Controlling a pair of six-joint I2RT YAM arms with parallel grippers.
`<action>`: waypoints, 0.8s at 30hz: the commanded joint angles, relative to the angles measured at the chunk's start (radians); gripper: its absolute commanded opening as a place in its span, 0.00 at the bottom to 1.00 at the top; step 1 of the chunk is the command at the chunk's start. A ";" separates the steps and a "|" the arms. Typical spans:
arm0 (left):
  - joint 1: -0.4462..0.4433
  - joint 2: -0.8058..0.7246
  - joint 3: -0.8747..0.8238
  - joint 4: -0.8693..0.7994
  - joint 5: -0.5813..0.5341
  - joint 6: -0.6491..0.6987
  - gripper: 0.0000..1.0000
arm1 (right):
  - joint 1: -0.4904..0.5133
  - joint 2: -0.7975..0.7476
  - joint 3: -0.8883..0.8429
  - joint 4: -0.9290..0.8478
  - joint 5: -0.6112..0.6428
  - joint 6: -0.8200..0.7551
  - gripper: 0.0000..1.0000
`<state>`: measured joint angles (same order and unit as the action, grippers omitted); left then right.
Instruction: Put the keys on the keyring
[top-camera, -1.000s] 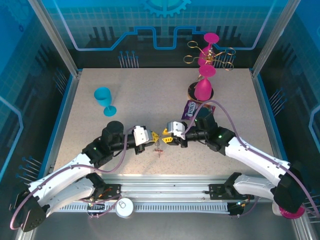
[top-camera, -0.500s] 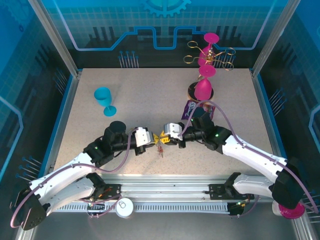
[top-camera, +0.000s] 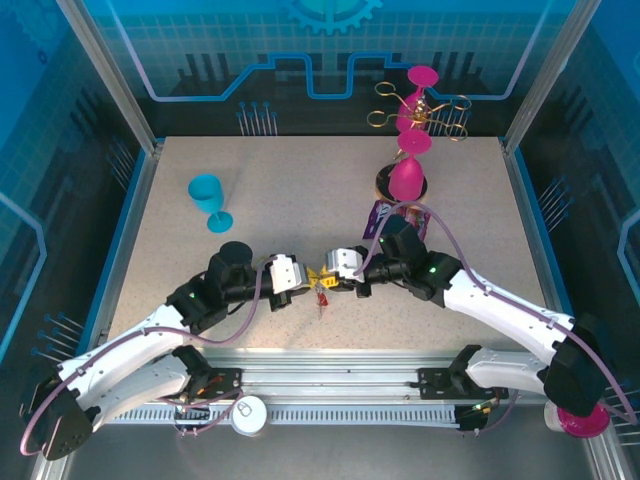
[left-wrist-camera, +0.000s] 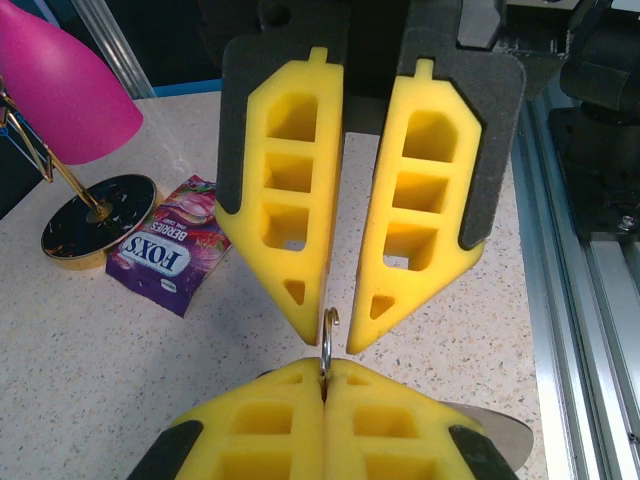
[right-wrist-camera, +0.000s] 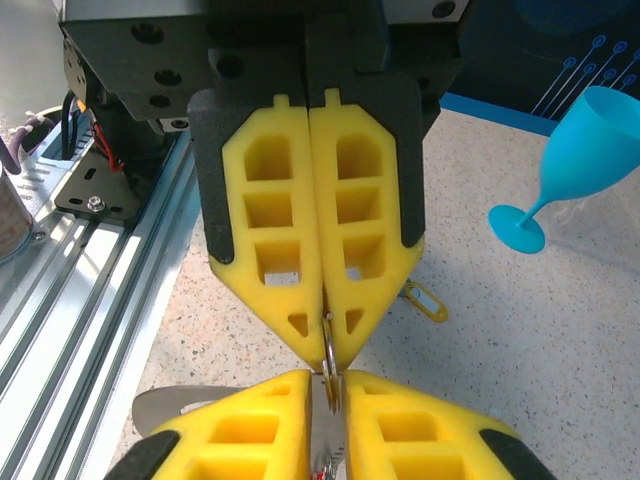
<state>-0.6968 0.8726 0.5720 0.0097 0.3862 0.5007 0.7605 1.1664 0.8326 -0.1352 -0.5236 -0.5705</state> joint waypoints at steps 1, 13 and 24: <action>-0.006 -0.001 0.042 -0.002 0.019 0.016 0.00 | 0.016 0.011 0.036 -0.006 -0.017 -0.015 0.13; -0.006 -0.002 0.029 0.021 0.027 -0.008 0.09 | 0.022 0.026 0.040 0.003 -0.075 0.004 0.00; -0.009 0.005 0.023 0.055 0.035 -0.022 0.17 | 0.034 0.033 0.023 0.068 -0.107 0.053 0.00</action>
<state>-0.6968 0.8761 0.5739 -0.0029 0.3889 0.4961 0.7647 1.1915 0.8444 -0.1368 -0.5648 -0.5415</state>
